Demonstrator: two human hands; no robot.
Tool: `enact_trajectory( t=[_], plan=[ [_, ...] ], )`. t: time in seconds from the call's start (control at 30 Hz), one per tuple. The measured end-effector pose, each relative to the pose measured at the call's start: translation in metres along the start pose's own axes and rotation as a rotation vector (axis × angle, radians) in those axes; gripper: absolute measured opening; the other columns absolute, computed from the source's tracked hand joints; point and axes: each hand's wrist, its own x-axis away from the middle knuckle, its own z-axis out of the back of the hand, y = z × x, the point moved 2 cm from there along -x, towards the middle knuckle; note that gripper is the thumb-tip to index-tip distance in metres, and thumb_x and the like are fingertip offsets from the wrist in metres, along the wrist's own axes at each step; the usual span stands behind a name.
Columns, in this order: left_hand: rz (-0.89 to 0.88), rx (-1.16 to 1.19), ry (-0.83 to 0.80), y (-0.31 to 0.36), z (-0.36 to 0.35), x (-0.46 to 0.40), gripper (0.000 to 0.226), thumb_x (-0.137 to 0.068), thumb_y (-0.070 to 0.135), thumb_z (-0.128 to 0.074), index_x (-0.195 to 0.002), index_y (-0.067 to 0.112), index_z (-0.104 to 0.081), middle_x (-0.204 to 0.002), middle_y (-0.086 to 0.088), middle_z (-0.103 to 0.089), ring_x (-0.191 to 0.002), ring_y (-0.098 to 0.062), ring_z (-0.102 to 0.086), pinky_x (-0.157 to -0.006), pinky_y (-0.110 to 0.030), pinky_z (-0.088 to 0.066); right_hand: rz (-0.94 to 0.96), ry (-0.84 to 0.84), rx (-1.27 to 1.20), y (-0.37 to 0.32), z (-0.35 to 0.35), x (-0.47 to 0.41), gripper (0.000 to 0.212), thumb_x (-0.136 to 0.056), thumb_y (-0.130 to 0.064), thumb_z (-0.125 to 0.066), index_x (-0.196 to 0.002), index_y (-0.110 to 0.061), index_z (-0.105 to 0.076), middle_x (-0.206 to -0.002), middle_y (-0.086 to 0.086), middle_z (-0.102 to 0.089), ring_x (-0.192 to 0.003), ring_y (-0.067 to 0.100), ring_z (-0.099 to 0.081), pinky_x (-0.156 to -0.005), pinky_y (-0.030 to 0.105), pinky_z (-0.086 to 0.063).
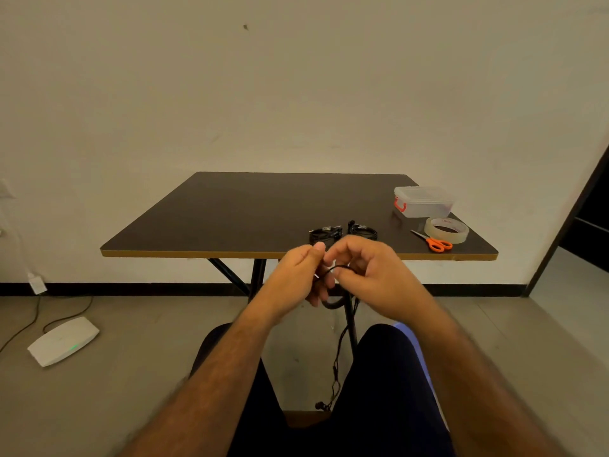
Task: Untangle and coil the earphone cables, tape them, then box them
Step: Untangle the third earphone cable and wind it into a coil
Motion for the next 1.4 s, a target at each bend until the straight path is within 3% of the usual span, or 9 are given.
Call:
enact_trajectory(
  t=[0.13, 0.2, 0.37, 0.6, 0.77, 0.9, 1.1, 1.23, 1.4],
  plan=[
    [0.07, 0.12, -0.17, 0.002, -0.009, 0.002, 0.041, -0.105, 0.045, -0.032, -0.084, 0.015, -0.051, -0.06, 0.002, -0.046, -0.047, -0.008, -0.031, -0.045, -0.023, -0.024, 0.061, 0.03, -0.048, 0.001, 0.011, -0.011, 0.025, -0.088, 0.004, -0.059, -0.099, -0.017, -0.065, -0.084, 0.009, -0.07, -0.077, 0.024, -0.069, -0.074, 0.035, -0.059],
    [0.116, 0.188, -0.223, 0.004, -0.009, 0.002, 0.042, -0.104, 0.047, -0.03, -0.083, 0.017, -0.049, -0.058, 0.005, -0.04, -0.046, -0.007, -0.025, -0.045, -0.022, -0.02, 0.092, 0.044, -0.132, 0.004, 0.013, -0.014, 0.022, -0.088, 0.008, -0.058, -0.097, -0.012, -0.065, -0.081, 0.011, -0.069, -0.072, 0.021, -0.069, -0.072, 0.031, -0.057],
    [0.201, 0.455, -0.298, 0.007, -0.007, 0.003, 0.043, -0.103, 0.048, -0.031, -0.072, 0.021, -0.046, -0.056, 0.007, -0.029, -0.043, -0.004, -0.021, -0.041, -0.018, -0.016, 0.099, 0.137, -0.34, 0.013, 0.009, -0.021, 0.018, -0.09, 0.005, -0.063, -0.096, -0.012, -0.068, -0.085, 0.017, -0.067, -0.078, 0.021, -0.065, -0.075, 0.028, -0.056],
    [0.182, 0.652, -0.377, 0.014, -0.01, 0.006, 0.041, -0.101, 0.043, -0.035, -0.068, 0.022, -0.046, -0.055, 0.008, -0.028, -0.041, -0.003, -0.022, -0.04, -0.018, -0.014, 0.033, 0.164, -0.471, 0.018, -0.005, -0.022, 0.02, -0.096, -0.001, -0.054, -0.097, -0.011, -0.071, -0.086, 0.0, -0.073, -0.085, 0.016, -0.068, -0.075, 0.026, -0.057],
    [0.111, 0.71, -0.279, 0.017, -0.01, 0.003, 0.043, -0.104, 0.04, -0.033, -0.069, 0.02, -0.047, -0.057, 0.006, -0.028, -0.041, -0.005, -0.023, -0.04, -0.019, -0.016, -0.047, 0.16, -0.551, 0.023, -0.021, -0.015, 0.019, -0.098, -0.005, -0.052, -0.097, -0.01, -0.071, -0.088, 0.007, -0.073, -0.086, 0.022, -0.068, -0.079, 0.035, -0.057],
    [0.037, 0.718, -0.217, 0.02, -0.01, 0.004, 0.037, -0.104, 0.041, -0.032, -0.078, 0.017, -0.045, -0.058, 0.004, -0.031, -0.043, -0.006, -0.028, -0.041, -0.02, -0.021, -0.132, 0.107, -0.648, 0.025, -0.038, -0.005, 0.024, -0.099, -0.002, -0.049, -0.097, -0.013, -0.07, -0.083, 0.004, -0.073, -0.077, 0.018, -0.069, -0.068, 0.031, -0.058],
    [-0.094, 0.596, -0.082, 0.024, -0.009, 0.003, 0.036, -0.106, 0.037, -0.032, -0.081, 0.015, -0.047, -0.061, 0.001, -0.04, -0.047, -0.011, -0.039, -0.046, -0.024, -0.033, -0.237, 0.035, -0.673, 0.028, -0.052, 0.009, 0.022, -0.1, -0.021, -0.049, -0.094, -0.008, -0.065, -0.075, 0.007, -0.068, -0.061, 0.019, -0.063, -0.061, 0.032, -0.055],
    [-0.177, 0.487, 0.017, 0.027, -0.004, 0.003, 0.036, -0.107, 0.035, -0.031, -0.082, 0.015, -0.05, -0.063, 0.001, -0.048, -0.056, -0.015, -0.051, -0.055, -0.029, -0.046, -0.276, -0.091, -0.613, 0.032, -0.06, 0.018, 0.021, -0.103, -0.015, -0.045, -0.104, -0.01, -0.065, -0.08, 0.008, -0.069, -0.066, 0.021, -0.066, -0.067, 0.034, -0.057],
    [-0.228, 0.347, 0.13, 0.021, 0.001, 0.0, 0.038, -0.107, 0.032, -0.027, -0.087, 0.011, -0.051, -0.066, -0.001, -0.062, -0.065, -0.018, -0.067, -0.065, -0.032, -0.059, -0.27, -0.196, -0.459, 0.027, -0.056, 0.022, 0.02, -0.097, -0.007, -0.056, -0.112, -0.016, -0.066, -0.077, 0.004, -0.073, -0.084, 0.022, -0.073, -0.081, 0.025, -0.056]
  ],
)
